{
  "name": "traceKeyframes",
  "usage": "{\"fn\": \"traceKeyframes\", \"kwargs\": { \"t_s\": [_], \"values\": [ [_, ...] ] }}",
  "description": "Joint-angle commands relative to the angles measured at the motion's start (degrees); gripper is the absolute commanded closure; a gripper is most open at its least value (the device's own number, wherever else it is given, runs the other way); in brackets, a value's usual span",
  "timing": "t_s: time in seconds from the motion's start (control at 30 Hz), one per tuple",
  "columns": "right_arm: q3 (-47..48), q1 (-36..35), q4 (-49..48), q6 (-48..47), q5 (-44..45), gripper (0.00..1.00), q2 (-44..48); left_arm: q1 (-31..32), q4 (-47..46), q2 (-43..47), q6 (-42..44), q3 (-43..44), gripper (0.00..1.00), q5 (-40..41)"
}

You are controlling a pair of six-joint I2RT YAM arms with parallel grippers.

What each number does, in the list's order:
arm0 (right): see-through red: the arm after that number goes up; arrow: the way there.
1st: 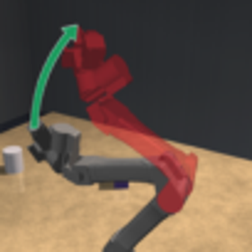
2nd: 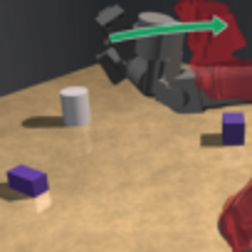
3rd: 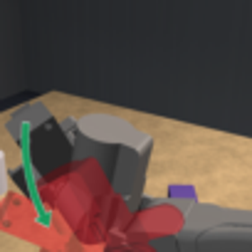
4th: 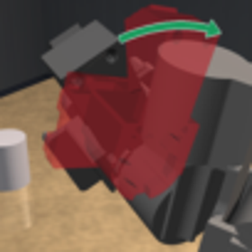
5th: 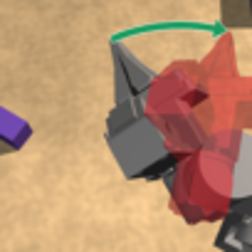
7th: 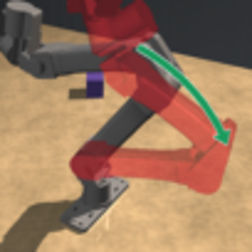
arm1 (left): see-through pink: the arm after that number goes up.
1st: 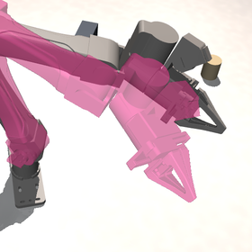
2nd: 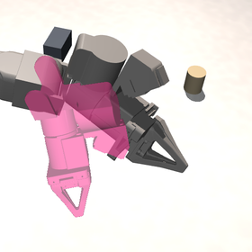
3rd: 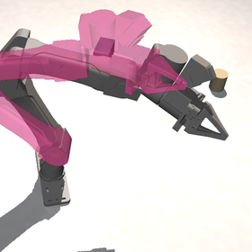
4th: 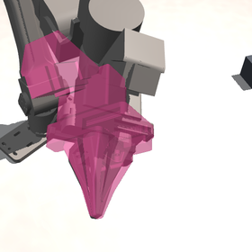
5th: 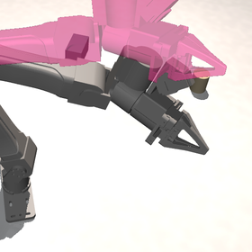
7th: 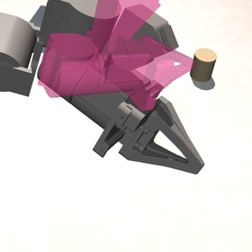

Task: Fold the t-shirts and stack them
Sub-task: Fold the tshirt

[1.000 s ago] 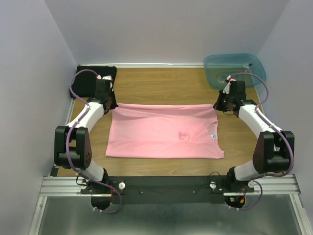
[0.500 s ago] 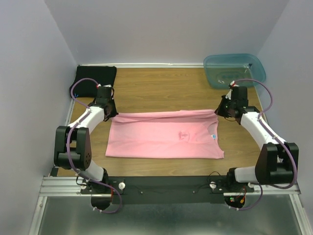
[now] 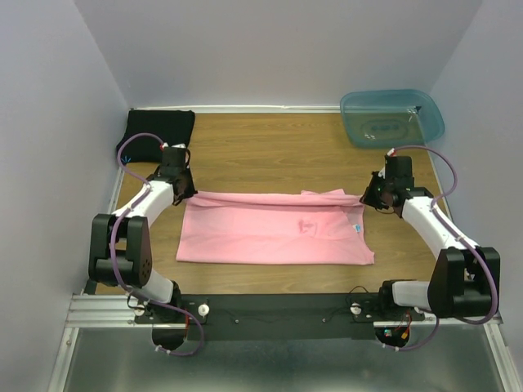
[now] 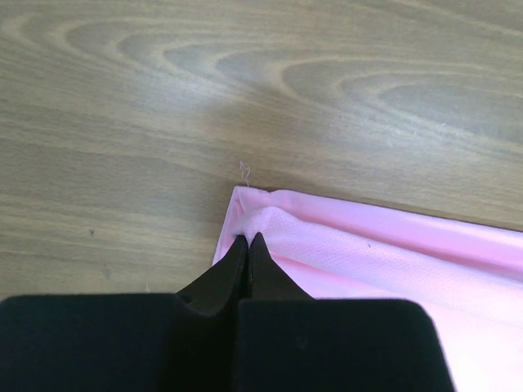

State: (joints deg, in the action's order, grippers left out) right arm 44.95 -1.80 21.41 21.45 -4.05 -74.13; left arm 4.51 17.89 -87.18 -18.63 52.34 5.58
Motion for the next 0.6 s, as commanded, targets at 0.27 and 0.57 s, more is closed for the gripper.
{"fn": "traceKeyframes", "kwargs": {
  "t_s": [0.27, 0.57],
  "values": [
    [-2.5, 0.1, 1.7, 2.7, 3.7, 0.99, -1.3, 0.0, -3.2, 1.7, -0.6, -4.3, 1.0, 0.7],
    [-1.5, 0.2, 4.1, 3.4, 3.7, 0.74, -3.1, 0.1, -3.7, 2.4, -0.4, -5.1, 0.72, -1.1]
  ]
}}
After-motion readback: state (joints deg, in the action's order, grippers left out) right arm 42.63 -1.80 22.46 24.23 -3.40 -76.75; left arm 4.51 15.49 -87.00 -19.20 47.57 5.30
